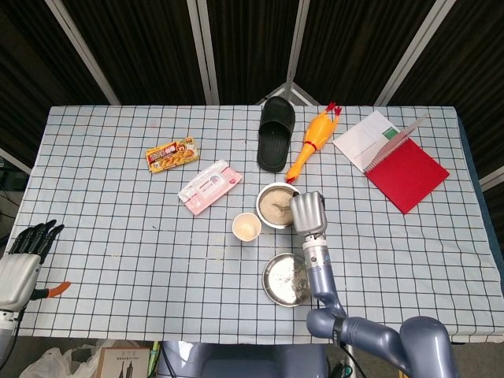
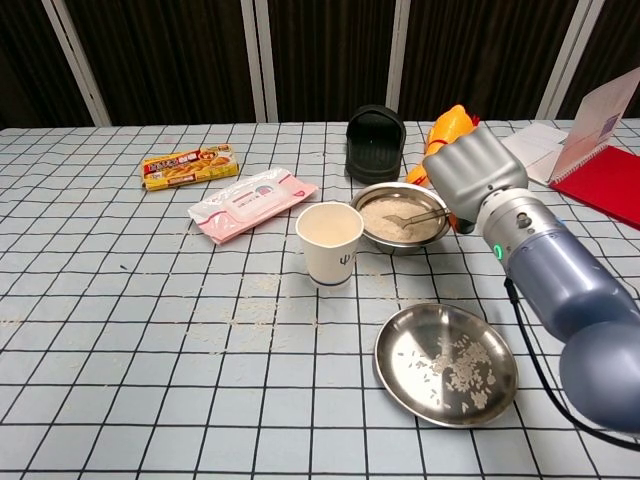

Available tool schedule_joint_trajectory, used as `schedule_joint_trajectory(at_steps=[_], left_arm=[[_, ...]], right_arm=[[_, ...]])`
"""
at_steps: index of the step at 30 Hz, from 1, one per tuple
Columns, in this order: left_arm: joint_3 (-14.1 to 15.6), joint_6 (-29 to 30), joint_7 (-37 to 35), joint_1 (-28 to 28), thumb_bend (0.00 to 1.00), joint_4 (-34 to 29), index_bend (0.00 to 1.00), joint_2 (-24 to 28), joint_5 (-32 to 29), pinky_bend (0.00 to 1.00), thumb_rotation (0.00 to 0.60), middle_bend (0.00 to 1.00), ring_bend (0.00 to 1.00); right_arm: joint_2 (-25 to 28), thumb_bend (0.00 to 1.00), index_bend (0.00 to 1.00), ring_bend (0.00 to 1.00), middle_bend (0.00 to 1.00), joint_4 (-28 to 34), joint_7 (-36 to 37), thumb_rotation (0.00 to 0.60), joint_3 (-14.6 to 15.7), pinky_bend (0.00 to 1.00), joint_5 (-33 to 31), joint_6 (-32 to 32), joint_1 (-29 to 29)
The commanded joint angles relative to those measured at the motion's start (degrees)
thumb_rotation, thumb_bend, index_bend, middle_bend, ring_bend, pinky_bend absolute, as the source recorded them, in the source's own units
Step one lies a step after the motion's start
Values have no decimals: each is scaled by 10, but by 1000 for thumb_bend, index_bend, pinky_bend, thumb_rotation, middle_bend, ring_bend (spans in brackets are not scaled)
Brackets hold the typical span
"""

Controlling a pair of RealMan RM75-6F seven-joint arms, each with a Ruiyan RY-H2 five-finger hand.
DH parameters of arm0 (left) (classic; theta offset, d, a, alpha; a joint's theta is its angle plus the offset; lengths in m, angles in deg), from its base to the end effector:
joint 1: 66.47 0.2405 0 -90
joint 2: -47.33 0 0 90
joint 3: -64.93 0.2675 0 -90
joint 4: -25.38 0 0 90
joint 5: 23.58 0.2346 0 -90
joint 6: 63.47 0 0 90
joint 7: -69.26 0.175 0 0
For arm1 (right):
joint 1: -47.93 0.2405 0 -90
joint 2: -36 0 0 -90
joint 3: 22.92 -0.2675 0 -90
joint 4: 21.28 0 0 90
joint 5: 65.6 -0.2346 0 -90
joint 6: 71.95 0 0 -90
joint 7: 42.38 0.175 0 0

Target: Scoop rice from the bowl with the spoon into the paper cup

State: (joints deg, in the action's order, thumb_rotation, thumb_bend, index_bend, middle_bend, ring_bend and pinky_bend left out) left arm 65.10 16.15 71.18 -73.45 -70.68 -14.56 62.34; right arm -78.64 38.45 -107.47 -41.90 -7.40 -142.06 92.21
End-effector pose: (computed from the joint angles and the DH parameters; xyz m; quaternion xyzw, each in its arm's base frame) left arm -0.3241 0.2119 0.1240 -0.6318 -0.4153 -0.3519 0.5519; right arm -0.1334 -0.4104 -0.1035 0.7071 -0.1604 0.2072 0.6567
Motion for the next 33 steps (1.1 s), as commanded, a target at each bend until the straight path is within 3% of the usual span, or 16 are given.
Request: schedule_joint_trajectory(at_steps=[1, 21, 33], left_arm=[[0, 0, 0, 0, 0, -1, 0, 0, -1, 0, 600, 0, 0], [0, -2, -2, -1, 0, -2, 0, 2, -3, 0, 600, 0, 0], [-1, 0, -1, 0, 0, -1, 0, 1, -5, 0, 600, 0, 0]], right_arm=[[12, 578, 641, 955, 880, 32, -6, 600, -16, 1000, -25, 0, -7], [44, 583, 647, 954, 880, 118, -22, 600, -48, 1000, -92, -17, -5], [54, 586, 648, 955, 880, 187, -37, 600, -96, 1000, -198, -37, -4]])
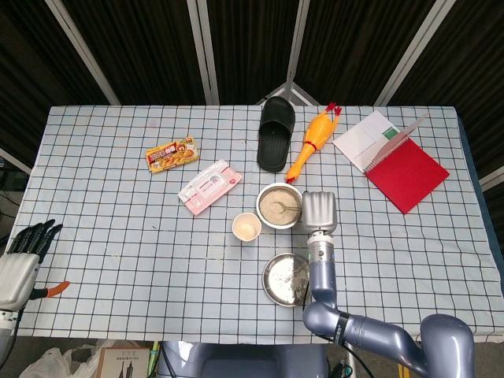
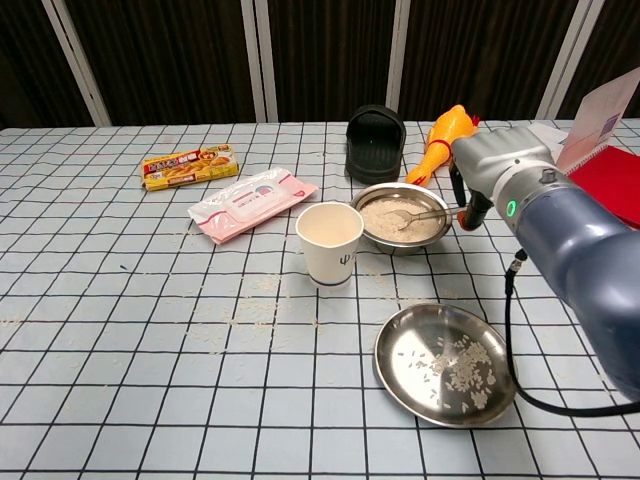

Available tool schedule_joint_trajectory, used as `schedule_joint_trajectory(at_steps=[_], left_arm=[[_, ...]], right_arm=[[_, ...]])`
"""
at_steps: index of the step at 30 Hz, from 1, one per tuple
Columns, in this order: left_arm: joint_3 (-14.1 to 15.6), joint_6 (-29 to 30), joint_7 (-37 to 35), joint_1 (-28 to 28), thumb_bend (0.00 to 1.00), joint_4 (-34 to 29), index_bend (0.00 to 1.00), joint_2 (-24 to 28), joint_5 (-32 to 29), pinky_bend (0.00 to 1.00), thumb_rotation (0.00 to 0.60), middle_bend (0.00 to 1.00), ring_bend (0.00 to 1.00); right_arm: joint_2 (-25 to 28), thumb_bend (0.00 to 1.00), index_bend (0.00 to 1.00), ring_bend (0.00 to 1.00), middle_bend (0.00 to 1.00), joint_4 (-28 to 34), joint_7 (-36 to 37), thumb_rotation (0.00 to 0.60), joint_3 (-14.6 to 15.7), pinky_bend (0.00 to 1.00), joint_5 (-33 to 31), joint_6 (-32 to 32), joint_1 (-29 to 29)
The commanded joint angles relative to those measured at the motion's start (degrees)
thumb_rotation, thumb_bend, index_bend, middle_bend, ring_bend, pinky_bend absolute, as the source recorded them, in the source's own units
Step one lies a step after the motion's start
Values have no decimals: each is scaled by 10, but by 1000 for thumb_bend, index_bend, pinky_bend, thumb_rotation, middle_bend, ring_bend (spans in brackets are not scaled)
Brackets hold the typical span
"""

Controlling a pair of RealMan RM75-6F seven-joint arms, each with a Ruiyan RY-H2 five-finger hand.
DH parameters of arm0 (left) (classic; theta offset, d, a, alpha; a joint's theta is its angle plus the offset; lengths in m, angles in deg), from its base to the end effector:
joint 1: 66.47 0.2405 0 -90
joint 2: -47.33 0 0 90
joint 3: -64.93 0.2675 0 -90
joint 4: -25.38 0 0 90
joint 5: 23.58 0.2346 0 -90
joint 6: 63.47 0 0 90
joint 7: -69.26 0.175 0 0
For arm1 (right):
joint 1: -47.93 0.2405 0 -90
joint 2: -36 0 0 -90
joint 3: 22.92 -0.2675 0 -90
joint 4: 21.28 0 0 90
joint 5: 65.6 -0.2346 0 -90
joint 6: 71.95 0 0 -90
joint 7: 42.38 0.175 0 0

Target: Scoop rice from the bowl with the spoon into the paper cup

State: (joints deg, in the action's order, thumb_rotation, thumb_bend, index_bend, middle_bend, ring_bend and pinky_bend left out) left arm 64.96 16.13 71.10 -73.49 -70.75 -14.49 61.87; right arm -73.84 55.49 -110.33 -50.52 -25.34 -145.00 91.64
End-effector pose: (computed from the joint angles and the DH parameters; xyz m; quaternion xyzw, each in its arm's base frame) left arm -0.3249 0.2127 0.1252 -0.6289 -0.4169 -0.3518 0.5541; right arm -0.1232 -0.4099 -0.0749 0.6515 -0.3484 0.2198 0.6370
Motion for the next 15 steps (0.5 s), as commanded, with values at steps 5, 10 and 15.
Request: schedule_joint_trajectory(at_steps=[5, 10, 15], left_arm=[[0, 0, 0, 0, 0, 0, 0, 0, 0, 0, 600, 0, 0], [0, 0, 1, 0, 0, 0, 0, 0, 0, 0, 600, 0, 0], [0, 0, 2, 0, 0, 0, 0, -1, 0, 0, 600, 0, 0]], right_arm=[[17, 586, 650, 955, 880, 39, -16, 600, -16, 1000, -46, -18, 4], [27, 586, 653, 955, 880, 56, -19, 600, -23, 1000, -72, -26, 8], [37, 587, 652, 955, 880, 71, -19, 600, -25, 1000, -86, -31, 10]])
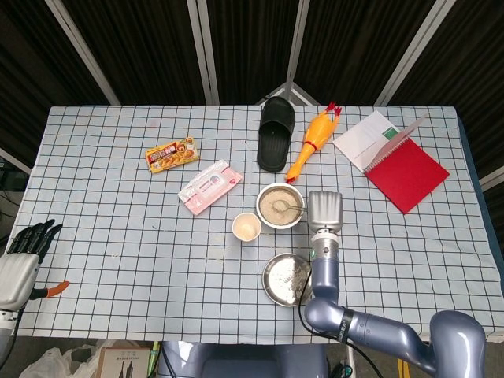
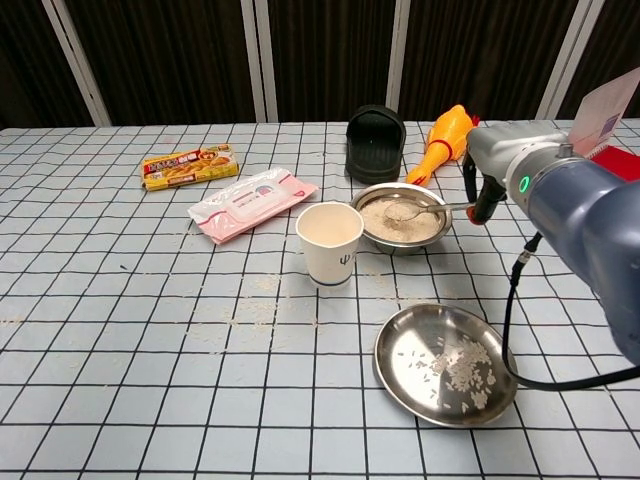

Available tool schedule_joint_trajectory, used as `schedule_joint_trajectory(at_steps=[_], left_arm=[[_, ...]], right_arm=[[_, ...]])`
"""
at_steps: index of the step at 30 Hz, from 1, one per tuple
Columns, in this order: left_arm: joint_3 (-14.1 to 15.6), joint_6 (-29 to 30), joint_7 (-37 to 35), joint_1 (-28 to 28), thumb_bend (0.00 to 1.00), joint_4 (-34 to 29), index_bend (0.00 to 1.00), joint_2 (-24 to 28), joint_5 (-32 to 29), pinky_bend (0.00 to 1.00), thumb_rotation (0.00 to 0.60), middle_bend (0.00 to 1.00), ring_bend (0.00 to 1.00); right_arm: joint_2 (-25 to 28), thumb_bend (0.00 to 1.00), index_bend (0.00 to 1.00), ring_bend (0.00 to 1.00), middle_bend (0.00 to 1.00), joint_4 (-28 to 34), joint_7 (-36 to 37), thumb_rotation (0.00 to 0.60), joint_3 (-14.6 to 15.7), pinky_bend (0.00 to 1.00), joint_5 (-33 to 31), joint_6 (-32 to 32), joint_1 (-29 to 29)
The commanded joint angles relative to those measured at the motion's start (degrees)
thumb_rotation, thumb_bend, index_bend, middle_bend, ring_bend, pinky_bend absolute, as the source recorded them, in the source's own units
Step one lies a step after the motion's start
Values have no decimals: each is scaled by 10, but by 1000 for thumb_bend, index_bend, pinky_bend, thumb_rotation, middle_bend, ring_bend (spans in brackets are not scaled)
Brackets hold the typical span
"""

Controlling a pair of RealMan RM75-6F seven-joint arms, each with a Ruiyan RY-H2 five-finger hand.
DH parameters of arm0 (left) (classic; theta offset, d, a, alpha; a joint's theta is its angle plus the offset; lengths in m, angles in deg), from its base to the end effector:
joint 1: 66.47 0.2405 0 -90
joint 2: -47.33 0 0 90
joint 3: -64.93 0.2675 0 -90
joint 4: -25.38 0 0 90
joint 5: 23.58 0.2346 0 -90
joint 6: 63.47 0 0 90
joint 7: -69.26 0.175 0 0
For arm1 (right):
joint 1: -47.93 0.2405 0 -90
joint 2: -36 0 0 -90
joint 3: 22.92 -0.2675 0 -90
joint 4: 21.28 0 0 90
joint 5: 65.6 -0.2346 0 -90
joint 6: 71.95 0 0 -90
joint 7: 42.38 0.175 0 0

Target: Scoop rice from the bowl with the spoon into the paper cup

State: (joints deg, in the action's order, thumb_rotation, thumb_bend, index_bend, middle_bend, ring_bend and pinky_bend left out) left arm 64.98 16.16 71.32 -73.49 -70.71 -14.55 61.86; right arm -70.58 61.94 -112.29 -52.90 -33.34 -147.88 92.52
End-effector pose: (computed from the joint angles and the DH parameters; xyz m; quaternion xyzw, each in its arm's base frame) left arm -0.3249 0.2127 0.1249 -0.6295 -0.4158 -0.3509 0.5548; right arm -0.1202 -0.4100 -0.0569 0.6313 -0.3973 0.2100 0.6321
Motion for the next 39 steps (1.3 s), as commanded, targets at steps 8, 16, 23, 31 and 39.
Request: schedule_joint_trajectory(at_steps=[8, 16, 23, 31, 39], left_arm=[[0, -1, 1, 0, 0, 0, 0, 0, -1, 0, 600, 0, 0], [0, -1, 1, 0, 0, 0, 0, 0, -1, 0, 600, 0, 0], [0, -2, 2, -1, 0, -1, 0, 0, -2, 0, 600, 0, 0], [0, -3, 3, -1, 0, -1, 0, 0, -3, 0, 600, 0, 0], [0, -3, 3, -1, 0, -2, 0, 0, -4, 0, 600, 0, 0]], right_arm=[[20, 586, 653, 955, 880, 32, -4, 600, 1, 1000, -36, -13, 8], [25, 586, 657, 954, 880, 39, -1, 600, 10, 1000, -65, -19, 13], [33, 586, 660, 955, 880, 53, 2, 600, 12, 1000, -74, -30, 21], [43, 587, 662, 955, 880, 74, 6, 600, 9, 1000, -95, -45, 26], [61, 587, 665, 955, 880, 120, 3, 600, -4, 1000, -113, -73, 35]])
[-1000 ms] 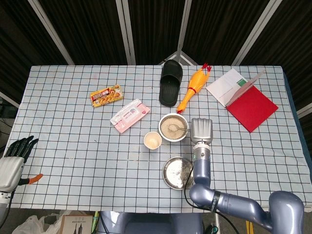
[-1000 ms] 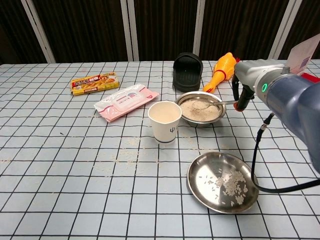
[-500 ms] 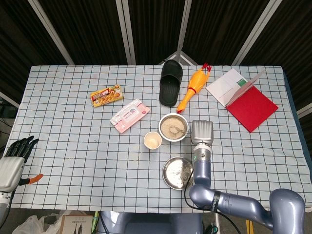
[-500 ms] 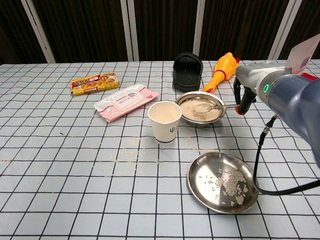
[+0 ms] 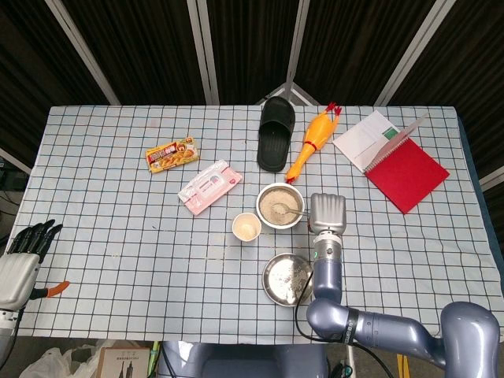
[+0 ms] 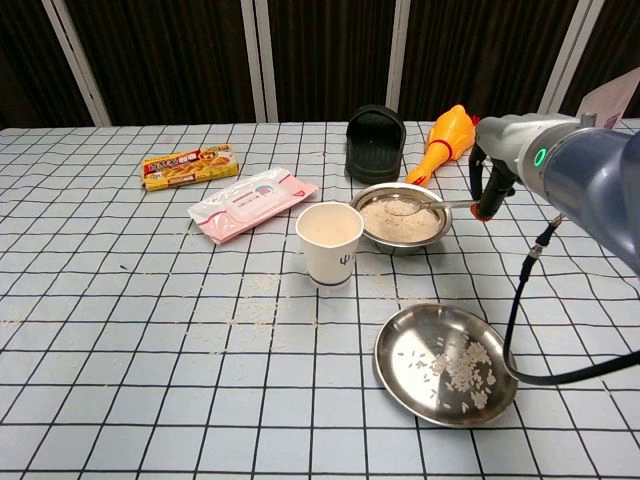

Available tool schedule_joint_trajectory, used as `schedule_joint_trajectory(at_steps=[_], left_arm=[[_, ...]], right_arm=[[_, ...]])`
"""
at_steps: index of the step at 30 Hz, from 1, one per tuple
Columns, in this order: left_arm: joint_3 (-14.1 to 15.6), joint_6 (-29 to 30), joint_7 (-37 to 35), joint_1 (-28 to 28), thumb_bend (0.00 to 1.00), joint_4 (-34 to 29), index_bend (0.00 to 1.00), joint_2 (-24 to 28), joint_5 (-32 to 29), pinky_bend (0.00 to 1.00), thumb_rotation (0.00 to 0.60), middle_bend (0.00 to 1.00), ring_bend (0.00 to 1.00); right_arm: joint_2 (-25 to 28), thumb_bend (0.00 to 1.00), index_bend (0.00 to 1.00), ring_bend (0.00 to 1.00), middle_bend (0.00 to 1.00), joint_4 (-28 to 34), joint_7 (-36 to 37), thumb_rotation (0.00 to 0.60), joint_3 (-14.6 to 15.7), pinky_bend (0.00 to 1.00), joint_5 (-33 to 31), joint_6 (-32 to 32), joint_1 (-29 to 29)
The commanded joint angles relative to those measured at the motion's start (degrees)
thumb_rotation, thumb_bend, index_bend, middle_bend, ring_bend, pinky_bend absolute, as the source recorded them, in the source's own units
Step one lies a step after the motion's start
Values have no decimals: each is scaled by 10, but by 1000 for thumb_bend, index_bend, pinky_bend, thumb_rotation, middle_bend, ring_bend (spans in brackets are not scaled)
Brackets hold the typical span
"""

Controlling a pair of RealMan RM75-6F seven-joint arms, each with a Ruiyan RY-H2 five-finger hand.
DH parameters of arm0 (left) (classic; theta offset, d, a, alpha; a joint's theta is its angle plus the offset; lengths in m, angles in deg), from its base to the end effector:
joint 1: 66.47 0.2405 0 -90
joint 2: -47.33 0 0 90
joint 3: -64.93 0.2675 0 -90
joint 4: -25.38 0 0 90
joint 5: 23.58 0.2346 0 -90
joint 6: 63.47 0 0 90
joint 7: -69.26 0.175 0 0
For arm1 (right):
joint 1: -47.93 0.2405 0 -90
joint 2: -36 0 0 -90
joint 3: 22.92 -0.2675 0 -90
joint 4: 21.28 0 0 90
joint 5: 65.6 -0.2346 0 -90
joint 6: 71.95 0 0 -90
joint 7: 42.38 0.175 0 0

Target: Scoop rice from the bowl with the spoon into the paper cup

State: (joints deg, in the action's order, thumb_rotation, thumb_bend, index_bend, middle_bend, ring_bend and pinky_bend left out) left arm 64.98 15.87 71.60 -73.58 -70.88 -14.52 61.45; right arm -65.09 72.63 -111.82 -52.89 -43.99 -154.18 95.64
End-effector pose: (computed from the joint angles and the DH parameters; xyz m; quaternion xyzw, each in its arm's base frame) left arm -0.3254 0.2130 0.1244 -0.6293 -0.4175 -0.3479 0.5555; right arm -0.1050 -0.3971 -0.0356 0.6184 -0.4469 0.2045 0.6133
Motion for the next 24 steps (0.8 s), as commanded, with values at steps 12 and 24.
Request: schedule_joint_trajectory(at_steps=[12, 24], left_arm=[[-1, 0, 0, 0, 0, 0, 0, 0, -1, 0, 600, 0, 0], [0, 0, -3, 0, 0, 0, 0, 1, 1, 0, 600, 0, 0]], right_arm=[[21, 587, 665, 955, 880, 89, -12, 600, -2, 1000, -19, -67, 18], [11, 587, 665, 954, 880, 156, -29, 600, 9, 1000, -13, -140, 42]])
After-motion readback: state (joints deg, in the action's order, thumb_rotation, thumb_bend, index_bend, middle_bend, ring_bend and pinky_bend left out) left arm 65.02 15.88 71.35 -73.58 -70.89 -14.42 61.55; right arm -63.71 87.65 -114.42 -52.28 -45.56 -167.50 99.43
